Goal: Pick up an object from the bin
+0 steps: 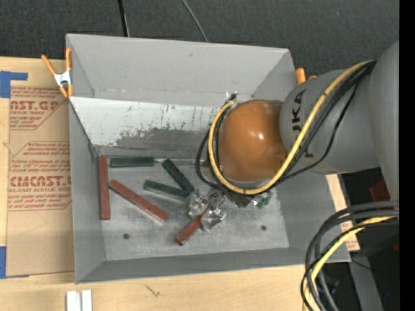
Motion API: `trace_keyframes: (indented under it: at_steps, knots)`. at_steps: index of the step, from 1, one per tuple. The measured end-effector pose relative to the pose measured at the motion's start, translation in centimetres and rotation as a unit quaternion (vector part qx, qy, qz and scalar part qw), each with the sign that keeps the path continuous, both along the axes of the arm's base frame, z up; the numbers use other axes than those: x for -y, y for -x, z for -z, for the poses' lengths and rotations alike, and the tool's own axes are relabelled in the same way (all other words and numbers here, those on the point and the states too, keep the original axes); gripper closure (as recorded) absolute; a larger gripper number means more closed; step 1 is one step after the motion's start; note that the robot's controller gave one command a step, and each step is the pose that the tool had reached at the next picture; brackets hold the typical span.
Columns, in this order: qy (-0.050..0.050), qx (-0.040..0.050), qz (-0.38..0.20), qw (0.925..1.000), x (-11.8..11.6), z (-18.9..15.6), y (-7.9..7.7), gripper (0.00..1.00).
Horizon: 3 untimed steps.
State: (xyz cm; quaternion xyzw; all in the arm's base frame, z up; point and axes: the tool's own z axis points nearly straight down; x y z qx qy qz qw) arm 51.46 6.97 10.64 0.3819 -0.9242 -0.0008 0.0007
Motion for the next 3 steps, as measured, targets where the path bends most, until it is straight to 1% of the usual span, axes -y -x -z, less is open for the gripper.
trace_keyframes:
  at_steps: [1,2,3]
  knots:
    - [0.000,0.0022,0.000,1.0000,0.0,-1.2,-0.1,1.00]
    - [0.000,0.0008,0.000,1.0000,0.0,-2.0,0.0,1.00]
    - [0.000,-0.0022,0.000,1.0000,-0.1,-4.7,0.1,1.00]
